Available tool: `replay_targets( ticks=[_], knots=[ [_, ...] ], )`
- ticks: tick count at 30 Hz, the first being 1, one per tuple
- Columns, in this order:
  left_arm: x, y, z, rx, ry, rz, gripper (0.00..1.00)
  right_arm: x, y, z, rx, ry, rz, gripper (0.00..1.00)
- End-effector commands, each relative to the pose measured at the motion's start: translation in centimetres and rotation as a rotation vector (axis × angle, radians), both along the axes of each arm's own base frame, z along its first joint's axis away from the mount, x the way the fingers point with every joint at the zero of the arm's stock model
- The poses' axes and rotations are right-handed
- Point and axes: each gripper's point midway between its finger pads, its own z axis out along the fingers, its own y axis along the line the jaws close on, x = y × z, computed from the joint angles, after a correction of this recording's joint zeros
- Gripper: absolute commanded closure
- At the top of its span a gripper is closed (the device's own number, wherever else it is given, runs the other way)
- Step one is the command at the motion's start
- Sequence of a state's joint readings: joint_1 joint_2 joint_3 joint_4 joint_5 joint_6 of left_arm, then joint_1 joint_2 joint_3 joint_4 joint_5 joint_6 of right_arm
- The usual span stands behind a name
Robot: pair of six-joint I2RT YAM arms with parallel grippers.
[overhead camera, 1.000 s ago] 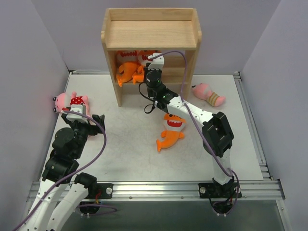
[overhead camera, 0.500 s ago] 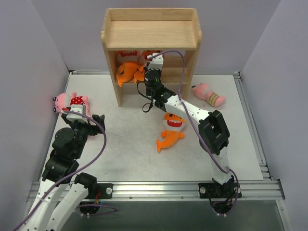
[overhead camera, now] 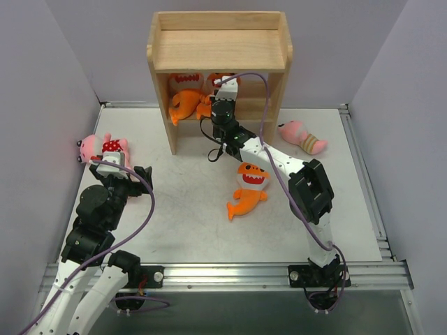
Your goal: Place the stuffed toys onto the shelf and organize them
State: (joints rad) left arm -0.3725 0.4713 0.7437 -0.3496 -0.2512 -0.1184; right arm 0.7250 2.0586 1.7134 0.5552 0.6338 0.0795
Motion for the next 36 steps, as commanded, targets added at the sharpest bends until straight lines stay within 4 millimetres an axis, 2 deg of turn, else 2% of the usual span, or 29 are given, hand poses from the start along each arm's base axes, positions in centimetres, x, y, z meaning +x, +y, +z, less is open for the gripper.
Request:
replay_targets(
  ticks=[1,5,7,10,16,23,31,36],
  knots=[
    [-0.1,-0.1,0.5,0.002,-0.017,-0.005,0.06,0.5,-0.2,3.7,0.054,-0.080,0.003,0.93],
    [-0.1,0.0,0.4,0.003,-0.014,-0.003,0.06,0.5,1.0,3.2,0.059,-0.083,0.062,0.88],
    [-0.1,-0.1,0.5,0.002,-0.017,-0.005,0.06,0.6,1.3,3.0,0.062,-0.082,0.076,0.81],
    [-0.1,-0.1,0.5,0.002,-0.017,-0.005,0.06,0.5,1.5,2.9,0.074,-0.079,0.084,0.79],
    [-0.1,-0.1,0.6,0.001,-0.019,-0.005,0.06,0.1,0.4,2.5,0.096,-0.073,0.052,0.65],
    [0.0,-0.2,0.4,0.003,-0.013,-0.010,0.06,-0.3,-0.9,3.0,0.123,-0.076,0.030,0.50],
    [0.0,-0.2,0.4,0.003,-0.014,-0.010,0.06,-0.7,-1.5,3.1,0.132,-0.073,0.022,0.37],
    [0.0,-0.2,0.5,0.001,-0.016,-0.010,0.06,-1.0,-1.8,3.1,0.137,-0.068,0.016,0.24]
  ],
)
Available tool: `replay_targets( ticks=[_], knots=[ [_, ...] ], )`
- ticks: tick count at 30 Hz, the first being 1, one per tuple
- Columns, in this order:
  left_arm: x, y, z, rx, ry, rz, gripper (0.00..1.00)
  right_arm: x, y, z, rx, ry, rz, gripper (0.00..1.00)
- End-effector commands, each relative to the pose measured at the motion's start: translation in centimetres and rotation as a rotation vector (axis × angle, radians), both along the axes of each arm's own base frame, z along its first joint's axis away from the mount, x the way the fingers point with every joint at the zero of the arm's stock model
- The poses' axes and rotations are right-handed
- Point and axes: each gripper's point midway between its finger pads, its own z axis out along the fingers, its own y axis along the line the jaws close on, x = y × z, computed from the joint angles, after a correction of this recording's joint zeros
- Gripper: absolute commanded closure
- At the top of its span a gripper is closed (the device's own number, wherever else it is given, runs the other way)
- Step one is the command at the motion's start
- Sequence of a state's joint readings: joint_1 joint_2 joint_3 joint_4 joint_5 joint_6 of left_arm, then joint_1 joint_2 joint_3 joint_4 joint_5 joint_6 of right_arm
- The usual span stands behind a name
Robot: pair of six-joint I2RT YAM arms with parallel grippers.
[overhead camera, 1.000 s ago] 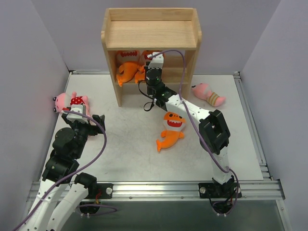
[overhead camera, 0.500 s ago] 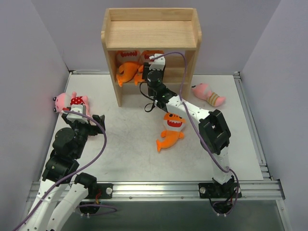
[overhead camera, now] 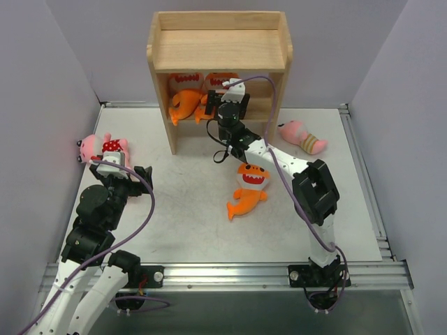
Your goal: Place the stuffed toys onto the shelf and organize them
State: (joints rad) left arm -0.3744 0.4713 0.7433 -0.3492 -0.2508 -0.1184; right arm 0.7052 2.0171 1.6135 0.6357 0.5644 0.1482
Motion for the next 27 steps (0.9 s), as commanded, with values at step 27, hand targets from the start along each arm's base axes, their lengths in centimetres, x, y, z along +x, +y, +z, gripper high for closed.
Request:
replay_targets(
  ticks=[27],
  knots=[
    [0.0,-0.1,0.4,0.004,-0.011,-0.007,0.06,-1.8,1.0,6.0,0.073,-0.069,0.090,0.04]
  ],
)
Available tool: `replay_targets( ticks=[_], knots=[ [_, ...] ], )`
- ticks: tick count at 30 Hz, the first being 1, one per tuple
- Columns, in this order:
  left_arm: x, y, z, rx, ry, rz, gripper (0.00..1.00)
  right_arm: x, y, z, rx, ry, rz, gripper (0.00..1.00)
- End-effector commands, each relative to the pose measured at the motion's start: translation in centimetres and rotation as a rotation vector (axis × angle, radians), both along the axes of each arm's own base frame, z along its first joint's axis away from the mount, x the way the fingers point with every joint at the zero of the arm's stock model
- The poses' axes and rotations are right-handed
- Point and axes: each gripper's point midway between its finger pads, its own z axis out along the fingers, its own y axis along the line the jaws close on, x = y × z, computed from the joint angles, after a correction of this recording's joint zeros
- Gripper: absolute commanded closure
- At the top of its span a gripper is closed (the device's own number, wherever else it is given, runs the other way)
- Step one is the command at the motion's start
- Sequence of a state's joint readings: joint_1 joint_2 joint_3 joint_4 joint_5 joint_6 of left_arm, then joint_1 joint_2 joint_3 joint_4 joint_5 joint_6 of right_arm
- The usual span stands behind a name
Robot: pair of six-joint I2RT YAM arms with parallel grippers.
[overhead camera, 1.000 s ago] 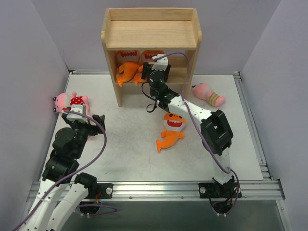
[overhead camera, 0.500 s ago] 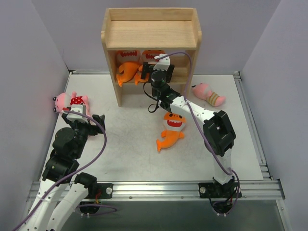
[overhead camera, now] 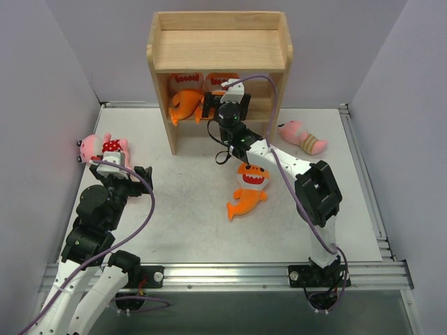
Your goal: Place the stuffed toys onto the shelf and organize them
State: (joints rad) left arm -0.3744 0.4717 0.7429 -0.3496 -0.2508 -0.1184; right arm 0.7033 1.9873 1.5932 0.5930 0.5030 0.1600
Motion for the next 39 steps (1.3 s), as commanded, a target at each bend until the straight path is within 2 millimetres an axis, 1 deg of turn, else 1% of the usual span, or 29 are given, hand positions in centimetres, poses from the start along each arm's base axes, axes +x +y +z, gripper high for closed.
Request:
replay_targets(
  ticks=[1,9,23,36,39],
  knots=[
    [0.0,-0.1,0.4,0.003,-0.013,-0.007,0.06,-1.1,0.7,6.2,0.085,-0.093,0.036,0.03],
    [-0.1,-0.1,0.5,0.002,-0.017,-0.006,0.06,-1.3,1.1,7.2,0.096,-0.104,0.056,0.01],
    [-0.1,-0.1,0.5,0.002,-0.015,-0.007,0.06,-1.5,1.3,7.8,0.085,-0.110,0.060,0.01],
    [-0.1,-0.1,0.5,0.001,-0.018,-0.007,0.06,-1.2,3.1,7.9,0.064,-0.101,0.141,0.01],
    [-0.2,-0.1,0.6,-0.001,-0.019,-0.007,0.06,-1.2,3.2,7.9,0.062,-0.100,0.143,0.01]
  ],
)
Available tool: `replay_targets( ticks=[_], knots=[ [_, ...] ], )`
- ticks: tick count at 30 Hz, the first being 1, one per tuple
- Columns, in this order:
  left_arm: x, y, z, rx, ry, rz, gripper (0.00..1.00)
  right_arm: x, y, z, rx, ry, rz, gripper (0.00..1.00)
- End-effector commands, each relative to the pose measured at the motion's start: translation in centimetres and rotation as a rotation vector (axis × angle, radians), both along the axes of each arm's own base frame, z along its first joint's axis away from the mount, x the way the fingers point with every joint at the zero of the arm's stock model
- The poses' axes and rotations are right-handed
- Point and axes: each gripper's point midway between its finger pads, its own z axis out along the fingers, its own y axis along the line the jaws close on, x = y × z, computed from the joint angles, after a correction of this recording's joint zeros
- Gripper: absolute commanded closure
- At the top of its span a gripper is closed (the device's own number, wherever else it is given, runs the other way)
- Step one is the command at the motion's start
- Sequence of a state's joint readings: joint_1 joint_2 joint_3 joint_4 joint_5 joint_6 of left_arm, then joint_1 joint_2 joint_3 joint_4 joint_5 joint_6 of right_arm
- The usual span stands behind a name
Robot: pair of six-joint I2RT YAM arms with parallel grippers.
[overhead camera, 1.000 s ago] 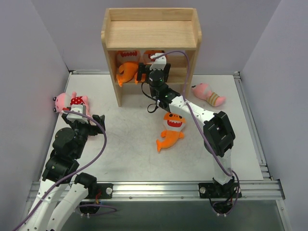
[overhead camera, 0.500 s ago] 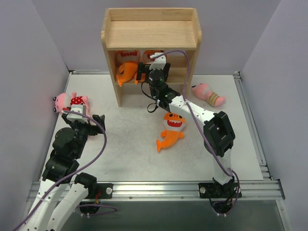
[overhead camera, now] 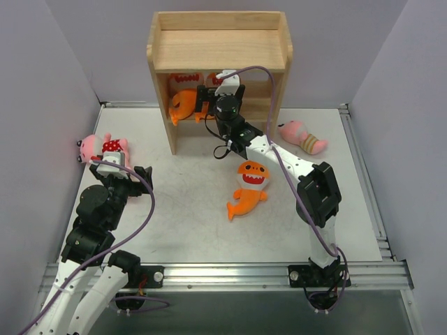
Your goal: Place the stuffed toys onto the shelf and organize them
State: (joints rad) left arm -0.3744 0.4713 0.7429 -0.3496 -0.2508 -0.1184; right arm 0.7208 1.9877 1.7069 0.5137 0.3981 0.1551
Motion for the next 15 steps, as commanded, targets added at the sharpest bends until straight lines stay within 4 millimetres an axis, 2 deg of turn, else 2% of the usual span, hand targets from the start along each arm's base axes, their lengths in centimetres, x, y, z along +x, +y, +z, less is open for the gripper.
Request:
replay_targets(
  ticks=[1,10,15],
  knots=[
    [-0.2,-0.1,0.6,0.001,-0.019,-0.007,0.06,-0.6,0.1,4.4,0.051,-0.073,0.019,0.01],
    [-0.2,-0.1,0.6,-0.001,-0.022,-0.007,0.06,-0.8,-0.1,4.9,0.054,-0.078,0.016,0.01],
    [-0.1,-0.1,0.5,0.001,-0.018,-0.007,0.06,-1.3,-0.1,6.0,0.060,-0.091,0.032,0.01]
  ],
)
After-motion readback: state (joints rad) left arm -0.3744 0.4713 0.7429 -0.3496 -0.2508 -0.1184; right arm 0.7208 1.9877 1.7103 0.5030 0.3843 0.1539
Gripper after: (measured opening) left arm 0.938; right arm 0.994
